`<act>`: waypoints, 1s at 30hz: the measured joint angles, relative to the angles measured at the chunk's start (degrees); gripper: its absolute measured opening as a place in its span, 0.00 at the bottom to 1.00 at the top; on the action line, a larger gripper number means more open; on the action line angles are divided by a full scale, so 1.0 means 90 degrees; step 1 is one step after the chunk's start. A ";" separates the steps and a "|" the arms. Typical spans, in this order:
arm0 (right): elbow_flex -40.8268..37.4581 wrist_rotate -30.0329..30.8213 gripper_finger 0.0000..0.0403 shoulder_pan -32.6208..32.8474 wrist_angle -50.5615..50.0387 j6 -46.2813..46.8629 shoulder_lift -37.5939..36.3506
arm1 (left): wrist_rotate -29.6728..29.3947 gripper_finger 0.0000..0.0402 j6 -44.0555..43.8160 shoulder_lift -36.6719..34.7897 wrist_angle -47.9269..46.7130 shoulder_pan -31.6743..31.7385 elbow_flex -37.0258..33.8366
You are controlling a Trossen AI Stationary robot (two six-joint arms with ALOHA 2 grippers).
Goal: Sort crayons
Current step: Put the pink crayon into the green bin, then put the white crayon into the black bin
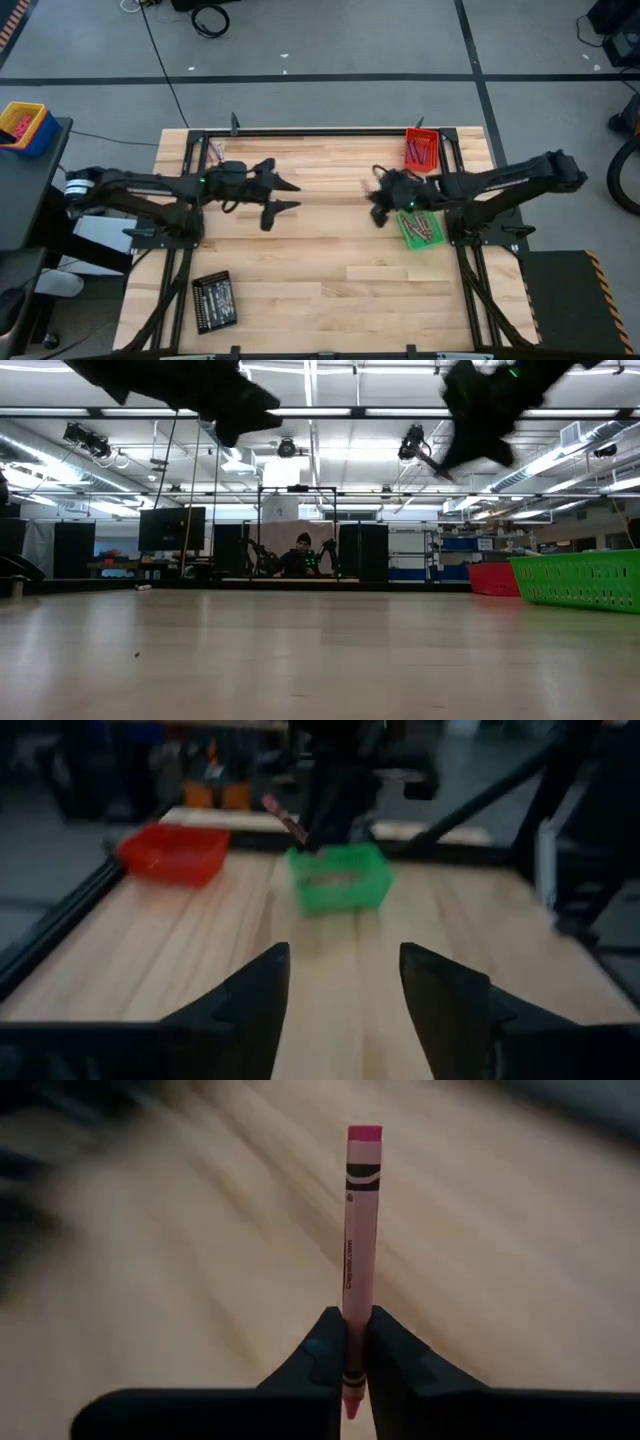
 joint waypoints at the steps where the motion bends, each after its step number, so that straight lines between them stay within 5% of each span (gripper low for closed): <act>1: 0.0027 0.0058 0.06 0.0000 -0.1020 0.0690 -0.0076 | -0.0108 0.51 -0.0002 -0.0176 -0.0341 0.0000 0.0003; 4: 0.0017 -0.0235 0.06 0.0026 -0.3538 0.2551 0.0002 | -0.0409 0.52 -0.0026 -0.0548 -0.1155 0.0000 -0.0005; 7: -0.0075 -0.0697 0.08 0.0283 -0.4847 0.3544 0.0316 | -0.0509 0.52 -0.0277 -0.0685 -0.1311 0.0000 -0.0002; 18: -0.0596 -0.1167 0.11 0.1006 -0.4457 0.4432 0.1257 | -0.0526 0.52 -0.0661 -0.0681 -0.0995 0.0000 -0.0002; 26: -0.0588 -0.1185 0.31 0.0814 -0.4460 0.3887 0.1481 | -0.0526 0.52 -0.1358 -0.0520 -0.1159 -0.0004 -0.0010; 30: 0.0259 -0.0453 0.41 0.0753 -0.5259 0.3320 0.1140 | -0.0478 0.52 -0.2000 -0.0412 -0.1867 0.0403 0.0411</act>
